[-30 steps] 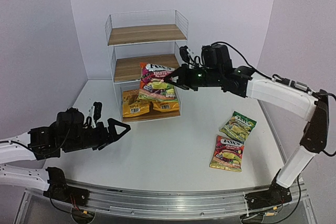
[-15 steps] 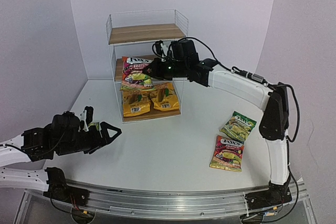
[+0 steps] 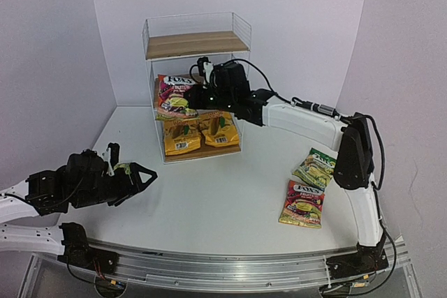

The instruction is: Place and organize the candy bags onto the shelf

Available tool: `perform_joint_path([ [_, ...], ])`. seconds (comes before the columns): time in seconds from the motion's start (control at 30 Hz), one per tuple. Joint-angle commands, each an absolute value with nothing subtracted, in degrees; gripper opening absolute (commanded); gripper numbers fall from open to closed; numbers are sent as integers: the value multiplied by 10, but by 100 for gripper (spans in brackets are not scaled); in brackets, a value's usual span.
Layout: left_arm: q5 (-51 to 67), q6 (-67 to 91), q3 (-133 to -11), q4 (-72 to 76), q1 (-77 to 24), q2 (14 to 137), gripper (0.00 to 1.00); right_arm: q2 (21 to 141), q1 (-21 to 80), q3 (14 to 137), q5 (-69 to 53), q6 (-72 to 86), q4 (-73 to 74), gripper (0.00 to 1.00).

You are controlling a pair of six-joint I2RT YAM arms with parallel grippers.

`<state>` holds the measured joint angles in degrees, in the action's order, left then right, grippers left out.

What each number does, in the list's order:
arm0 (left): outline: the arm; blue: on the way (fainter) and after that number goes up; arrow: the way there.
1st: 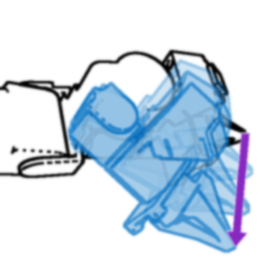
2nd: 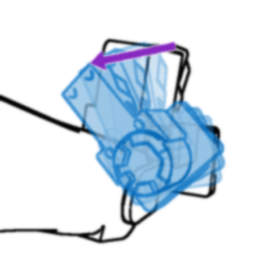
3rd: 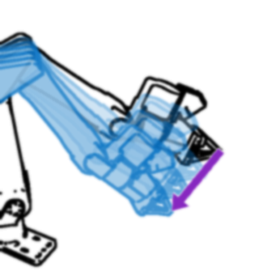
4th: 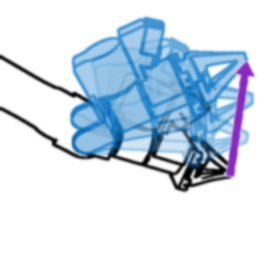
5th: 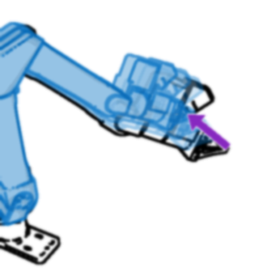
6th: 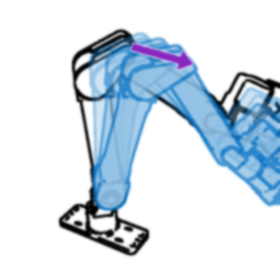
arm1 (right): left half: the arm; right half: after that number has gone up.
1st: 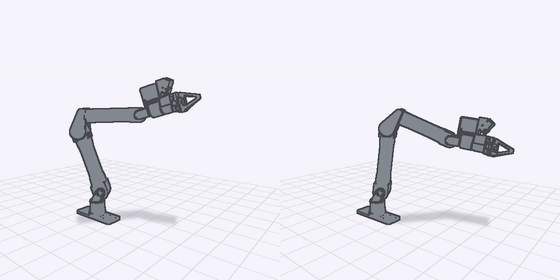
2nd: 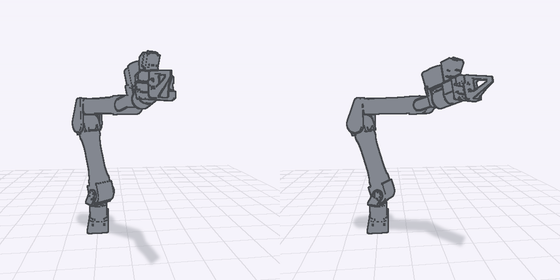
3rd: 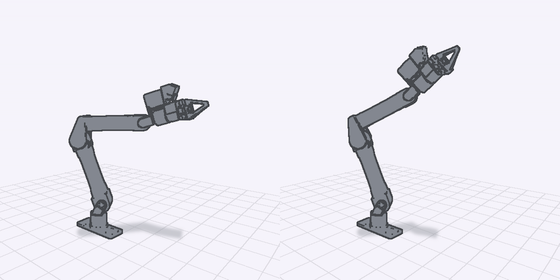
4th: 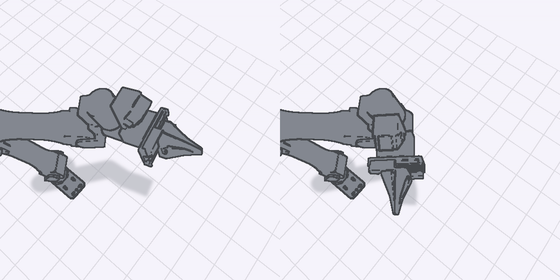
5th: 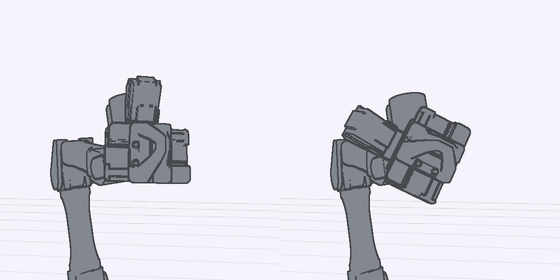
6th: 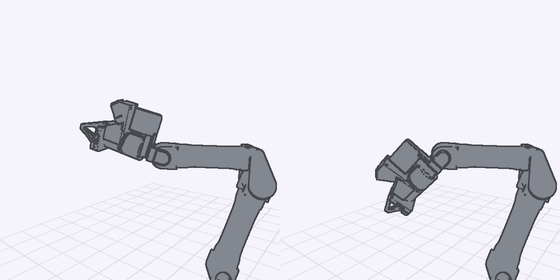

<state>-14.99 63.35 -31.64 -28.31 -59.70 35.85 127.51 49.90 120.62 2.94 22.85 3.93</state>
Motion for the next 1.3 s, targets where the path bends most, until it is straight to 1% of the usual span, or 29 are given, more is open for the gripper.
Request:
perform_joint_path([
  [0.0, -162, 642, -322, -285, -598, 338, 100, 1230, 508, 1166, 117, 202, -121, 0],
  [0.1, -160, 645, -318, -282, -599, 339, 100, 1235, 510, 1166, 116, 196, -141, 0],
  [0.4, -159, 647, -314, -276, -599, 342, 100, 1252, 516, 1176, 179, 171, -201, 0],
  [0.6, -161, 647, -318, -285, -599, 344, 100, 1293, 516, 1223, 164, 151, -199, 1],
  [0.83, -166, 652, -313, -298, -599, 329, 100, 1337, 516, 1282, 150, 141, -156, 5],
  [1.07, -169, 655, -313, -306, -598, 322, 100, 1362, 516, 1312, 163, 136, -129, 16],
  [1.2, -170, 655, -315, -309, -599, 322, 100, 1363, 516, 1315, 170, 133, -122, 37],
  [1.27, -169, 655, -315, -310, -598, 323, 100, 1359, 516, 1314, 174, 131, -116, 43],
])
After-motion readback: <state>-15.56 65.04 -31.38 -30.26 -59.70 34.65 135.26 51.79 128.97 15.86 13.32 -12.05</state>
